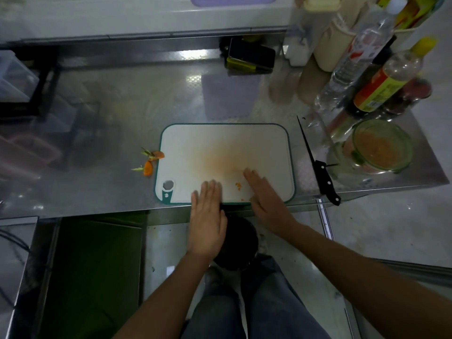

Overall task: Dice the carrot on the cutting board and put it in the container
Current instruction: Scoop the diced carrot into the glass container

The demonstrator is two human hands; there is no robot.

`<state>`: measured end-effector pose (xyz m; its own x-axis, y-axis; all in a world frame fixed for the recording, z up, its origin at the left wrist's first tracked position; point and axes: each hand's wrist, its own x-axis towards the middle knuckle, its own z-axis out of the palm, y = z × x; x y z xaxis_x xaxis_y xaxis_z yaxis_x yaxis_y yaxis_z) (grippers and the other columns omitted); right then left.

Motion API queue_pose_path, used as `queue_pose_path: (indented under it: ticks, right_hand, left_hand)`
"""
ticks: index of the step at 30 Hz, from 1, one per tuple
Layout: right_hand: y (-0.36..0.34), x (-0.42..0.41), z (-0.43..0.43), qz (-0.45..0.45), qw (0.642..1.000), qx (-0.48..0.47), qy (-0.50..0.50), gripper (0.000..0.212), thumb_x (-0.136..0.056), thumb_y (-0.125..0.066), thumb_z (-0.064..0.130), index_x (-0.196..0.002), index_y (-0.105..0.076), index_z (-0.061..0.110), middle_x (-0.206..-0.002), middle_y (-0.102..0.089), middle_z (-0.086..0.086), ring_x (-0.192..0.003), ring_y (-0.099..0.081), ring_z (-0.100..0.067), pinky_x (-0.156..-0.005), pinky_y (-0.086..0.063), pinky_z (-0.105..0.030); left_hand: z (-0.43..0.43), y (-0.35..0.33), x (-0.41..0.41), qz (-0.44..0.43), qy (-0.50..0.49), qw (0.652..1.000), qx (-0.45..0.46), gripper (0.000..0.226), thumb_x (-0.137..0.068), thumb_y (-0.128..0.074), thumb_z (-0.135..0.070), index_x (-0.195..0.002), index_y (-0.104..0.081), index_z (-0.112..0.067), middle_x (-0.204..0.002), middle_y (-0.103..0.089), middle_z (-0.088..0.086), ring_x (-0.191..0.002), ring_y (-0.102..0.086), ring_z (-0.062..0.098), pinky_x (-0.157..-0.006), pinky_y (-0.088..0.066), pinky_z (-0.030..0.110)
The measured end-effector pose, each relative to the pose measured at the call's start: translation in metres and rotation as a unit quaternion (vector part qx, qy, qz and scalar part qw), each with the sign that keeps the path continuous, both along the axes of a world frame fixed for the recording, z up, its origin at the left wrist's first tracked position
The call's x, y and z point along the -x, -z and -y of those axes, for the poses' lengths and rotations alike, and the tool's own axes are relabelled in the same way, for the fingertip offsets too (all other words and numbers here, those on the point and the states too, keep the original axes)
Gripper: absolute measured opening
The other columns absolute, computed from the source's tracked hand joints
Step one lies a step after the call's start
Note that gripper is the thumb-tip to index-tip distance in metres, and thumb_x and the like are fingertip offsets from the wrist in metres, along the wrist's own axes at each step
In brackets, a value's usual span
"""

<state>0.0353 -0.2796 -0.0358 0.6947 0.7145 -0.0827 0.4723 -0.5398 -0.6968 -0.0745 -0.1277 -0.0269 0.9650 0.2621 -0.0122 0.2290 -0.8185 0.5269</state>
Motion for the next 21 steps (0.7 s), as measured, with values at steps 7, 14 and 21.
queue_pose_path:
  ticks: [7, 14, 21]
  right_hand:
    - [0.004, -0.009, -0.005, 0.022, 0.992, 0.028, -0.118, 0.054, -0.093, -0.026, 0.020, -0.144, -0.035, 0.003, -0.153, -0.027, -0.011, -0.145, -0.018, -0.019, -0.120, -0.007, -0.035]
    - [-0.003, -0.016, 0.003, 0.002, 0.998, -0.013, -0.059, 0.050, -0.091, -0.037, 0.004, -0.141, -0.041, 0.002, -0.150, -0.035, -0.011, -0.142, -0.027, -0.019, -0.120, -0.015, -0.030]
    - [-0.007, 0.014, 0.020, -0.027, 0.997, -0.038, -0.054, 0.052, -0.090, -0.035, 0.007, -0.141, -0.041, 0.006, -0.149, -0.038, -0.006, -0.140, -0.032, -0.015, -0.118, -0.019, -0.026]
  left_hand:
    - [-0.010, 0.017, -0.005, -0.051, 0.001, 0.998, -0.048, 0.061, -0.094, -0.012, -0.030, -0.150, -0.023, -0.007, -0.159, -0.013, 0.008, -0.147, -0.006, 0.024, -0.120, -0.003, 0.039]
    - [-0.011, 0.018, -0.004, -0.053, 0.002, 0.997, -0.055, 0.060, -0.094, -0.015, -0.028, -0.150, -0.022, -0.006, -0.159, -0.013, 0.009, -0.147, -0.005, 0.023, -0.119, -0.003, 0.039]
    - [-0.013, 0.018, -0.003, -0.048, 0.011, 0.997, -0.057, 0.062, -0.093, -0.011, -0.028, -0.151, -0.020, -0.008, -0.159, -0.009, 0.007, -0.147, -0.002, 0.022, -0.119, 0.000, 0.038]
